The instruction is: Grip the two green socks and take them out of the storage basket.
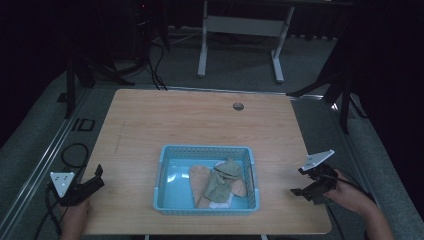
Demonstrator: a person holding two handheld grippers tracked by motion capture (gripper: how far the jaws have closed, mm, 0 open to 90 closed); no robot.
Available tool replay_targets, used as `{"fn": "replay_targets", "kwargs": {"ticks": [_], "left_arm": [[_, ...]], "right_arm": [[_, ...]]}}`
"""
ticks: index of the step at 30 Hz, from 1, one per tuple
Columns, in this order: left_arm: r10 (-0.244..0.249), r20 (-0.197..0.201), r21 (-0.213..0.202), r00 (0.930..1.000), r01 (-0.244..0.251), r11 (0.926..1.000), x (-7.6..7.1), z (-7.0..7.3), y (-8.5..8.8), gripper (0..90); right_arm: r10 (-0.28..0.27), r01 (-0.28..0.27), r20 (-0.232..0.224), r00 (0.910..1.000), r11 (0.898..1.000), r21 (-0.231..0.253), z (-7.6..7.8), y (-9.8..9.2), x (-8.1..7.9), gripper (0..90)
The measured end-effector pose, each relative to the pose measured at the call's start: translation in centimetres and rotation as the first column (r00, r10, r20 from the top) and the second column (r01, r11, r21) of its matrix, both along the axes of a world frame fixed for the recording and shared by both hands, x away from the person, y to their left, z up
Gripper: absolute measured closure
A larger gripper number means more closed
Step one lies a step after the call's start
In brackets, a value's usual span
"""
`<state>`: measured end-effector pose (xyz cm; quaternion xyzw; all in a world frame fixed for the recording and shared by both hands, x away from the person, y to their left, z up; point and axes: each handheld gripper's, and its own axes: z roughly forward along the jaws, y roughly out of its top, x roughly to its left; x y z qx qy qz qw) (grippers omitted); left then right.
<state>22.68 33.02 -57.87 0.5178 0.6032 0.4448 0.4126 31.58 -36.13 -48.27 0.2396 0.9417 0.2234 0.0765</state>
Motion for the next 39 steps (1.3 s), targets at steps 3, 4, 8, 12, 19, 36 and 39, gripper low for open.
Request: {"fn": "replay_targets", "kwargs": {"ticks": [3,4,8,12,19,36,39], "left_arm": [[-0.001,-0.001,0.0,1.0,0.001,1.0,0.0,0.0,0.0,0.4],[-0.001,-0.001,0.0,1.0,0.001,1.0,0.0,0.0,0.0,0.4],[-0.004,-0.001,0.002,1.0,0.004,1.0,0.0,0.0,0.0,0.4],[-0.005,-0.006,0.001,1.0,0.005,1.0,0.0,0.0,0.0,0.4],[-0.006,-0.006,0.002,1.0,0.006,1.0,0.0,0.0,0.0,0.4],[-0.007,-0.003,-0.001,1.0,0.007,1.0,0.0,0.0,0.0,0.4],[-0.009,-0.008,-0.003,0.9999,0.009,1.0,0.1,0.0,0.0,0.4]], "right_arm": [[0.028,-0.031,-0.046,0.9985,0.997,-0.068,0.1,1.0,0.2,14.8],[0.03,-0.035,-0.056,0.998,0.996,-0.086,0.1,1.2,0.2,14.8],[0.026,-0.043,-0.1,0.9946,0.985,-0.167,-0.2,2.0,0.5,14.8],[0.024,-0.063,-0.141,0.9897,0.958,-0.28,-0.7,2.8,0.6,14.7],[0.054,-0.085,-0.14,0.9886,0.971,-0.225,-0.1,3.3,0.6,14.0],[0.099,-0.12,-0.118,0.9881,0.976,-0.182,2.1,5.0,0.6,15.1],[0.118,-0.139,-0.124,0.9852,0.974,-0.177,2.4,5.8,0.8,15.2]]}}
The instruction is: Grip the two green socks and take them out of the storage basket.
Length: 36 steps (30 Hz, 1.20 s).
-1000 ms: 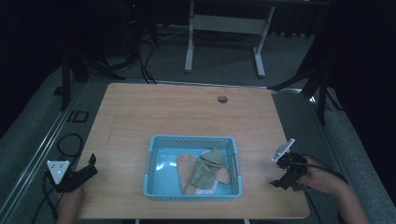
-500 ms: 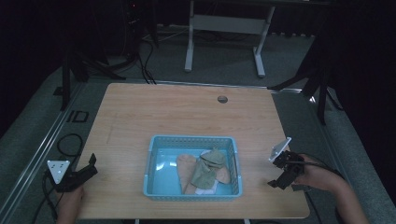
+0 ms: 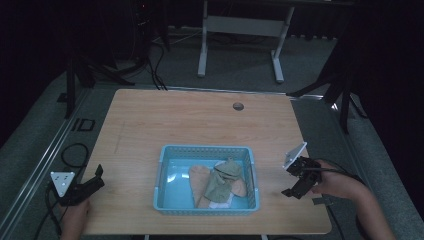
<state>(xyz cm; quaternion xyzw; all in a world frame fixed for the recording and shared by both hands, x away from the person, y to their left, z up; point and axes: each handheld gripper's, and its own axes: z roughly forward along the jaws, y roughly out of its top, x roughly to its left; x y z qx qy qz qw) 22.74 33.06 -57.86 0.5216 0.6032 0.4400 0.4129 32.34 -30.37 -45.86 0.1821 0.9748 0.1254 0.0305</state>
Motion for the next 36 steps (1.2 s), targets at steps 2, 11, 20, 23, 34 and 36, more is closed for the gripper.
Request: {"fn": "replay_targets", "kwargs": {"ticks": [2,11,20,23,34,36], "left_arm": [[0.001,0.002,-0.001,1.0,-0.001,1.0,0.0,0.0,0.0,0.4],[0.001,0.004,-0.001,1.0,-0.001,1.0,0.0,0.0,0.0,0.4],[-0.003,0.006,0.0,1.0,0.003,1.0,0.0,0.0,0.0,0.4],[-0.003,0.006,0.0,1.0,0.003,1.0,-0.1,0.0,0.0,0.4],[-0.004,0.007,-0.004,1.0,0.004,1.0,-0.1,0.0,0.0,0.4],[-0.005,0.008,-0.006,0.9999,0.006,1.0,-0.1,0.0,0.1,0.4]], "right_arm": [[0.011,-0.011,-0.003,0.9999,1.0,0.005,0.3,0.6,0.1,16.4],[0.064,-0.065,0.02,0.9977,0.997,0.035,1.5,3.3,0.7,16.4],[0.106,-0.106,0.024,0.9941,0.994,0.021,2.4,6.1,1.0,16.9],[0.121,-0.122,0.024,0.9924,0.992,0.025,2.5,7.0,1.2,16.9],[0.179,-0.179,0.02,0.9837,0.983,0.039,1.9,10.3,1.8,17.0],[0.201,-0.201,0.019,0.9795,0.979,0.035,1.5,11.3,2.0,17.0]]}}
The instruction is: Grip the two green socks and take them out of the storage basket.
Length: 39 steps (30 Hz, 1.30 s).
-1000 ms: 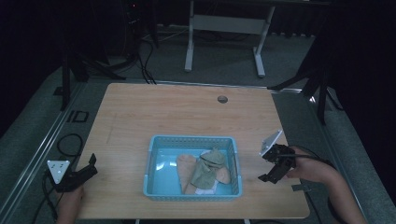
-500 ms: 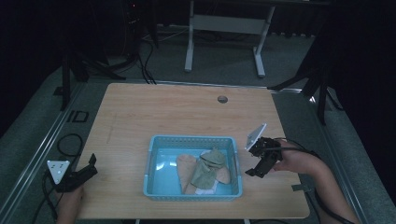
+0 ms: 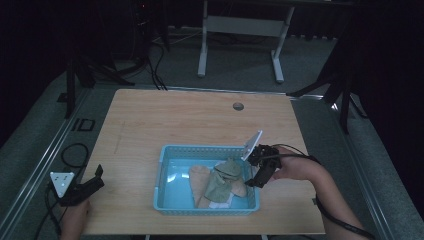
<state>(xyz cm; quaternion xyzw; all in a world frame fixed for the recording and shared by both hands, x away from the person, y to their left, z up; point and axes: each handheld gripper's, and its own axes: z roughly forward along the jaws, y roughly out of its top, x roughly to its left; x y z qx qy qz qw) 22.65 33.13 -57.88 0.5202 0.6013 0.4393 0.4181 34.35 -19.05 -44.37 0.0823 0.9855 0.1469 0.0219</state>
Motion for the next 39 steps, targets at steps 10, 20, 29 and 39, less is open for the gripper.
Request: {"fn": "replay_targets", "kwargs": {"ticks": [10,20,29,39], "left_arm": [[-0.004,0.001,0.0,1.0,0.004,1.0,0.0,0.0,0.0,0.4],[-0.007,0.0,-0.001,1.0,0.007,1.0,0.0,0.0,0.0,0.4],[-0.007,0.001,-0.002,1.0,0.007,1.0,0.0,0.0,0.0,0.4],[-0.009,0.0,-0.004,1.0,0.009,1.0,0.0,0.0,0.0,0.4]], "right_arm": [[0.043,-0.042,-0.024,0.9988,0.999,0.008,-1.2,2.7,0.5,19.8],[0.098,-0.097,-0.047,0.9941,0.995,0.021,-2.9,5.1,0.8,22.4],[0.158,-0.156,-0.062,0.9855,0.987,0.033,-3.2,7.6,0.4,23.2],[0.205,-0.206,-0.054,0.9772,0.978,-0.008,-4.0,9.3,0.1,55.5]]}}
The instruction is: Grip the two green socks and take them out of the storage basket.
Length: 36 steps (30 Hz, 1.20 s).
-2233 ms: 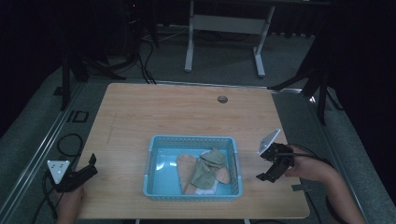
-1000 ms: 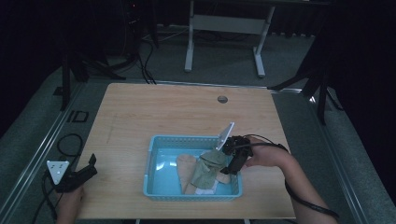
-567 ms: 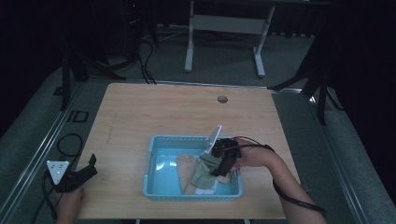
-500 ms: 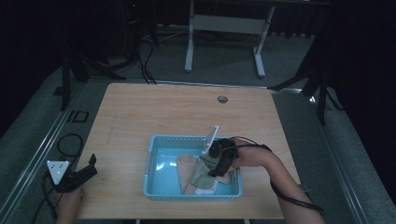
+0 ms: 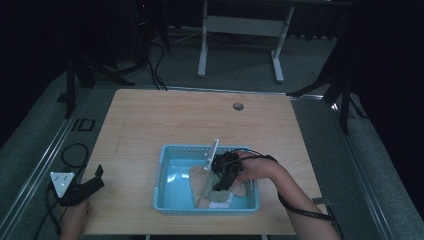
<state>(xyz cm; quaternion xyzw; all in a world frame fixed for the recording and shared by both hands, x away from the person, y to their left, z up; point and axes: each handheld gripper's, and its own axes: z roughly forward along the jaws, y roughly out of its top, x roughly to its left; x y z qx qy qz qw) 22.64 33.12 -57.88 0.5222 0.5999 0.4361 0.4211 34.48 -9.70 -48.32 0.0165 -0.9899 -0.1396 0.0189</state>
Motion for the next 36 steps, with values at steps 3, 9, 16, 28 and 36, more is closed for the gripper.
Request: {"fn": "replay_targets", "kwargs": {"ticks": [3,9,16,28,36], "left_arm": [[0.001,0.0,0.0,1.0,-0.001,1.0,0.0,0.0,0.0,0.4],[0.002,0.0,0.003,1.0,-0.002,1.0,0.0,0.0,0.0,0.4],[0.004,0.001,0.004,1.0,-0.004,1.0,0.0,0.0,0.0,0.4],[0.005,0.0,0.003,1.0,-0.005,1.0,0.1,0.0,0.0,0.4],[0.006,-0.003,0.004,1.0,-0.006,1.0,0.1,0.0,0.0,0.4]], "right_arm": [[0.016,-0.017,-0.003,0.9999,1.0,-0.013,0.4,0.1,-0.2,76.5],[0.047,-0.047,0.009,0.9988,0.999,0.009,2.2,0.0,-0.8,82.2],[0.057,-0.059,0.036,0.9977,0.997,0.044,4.8,-0.2,-1.4,82.5],[0.03,-0.039,0.085,0.9959,0.993,0.108,8.8,-1.4,-1.7,82.6],[-0.019,0.005,0.105,0.9943,0.991,0.136,10.4,-3.6,-1.4,82.6]]}}
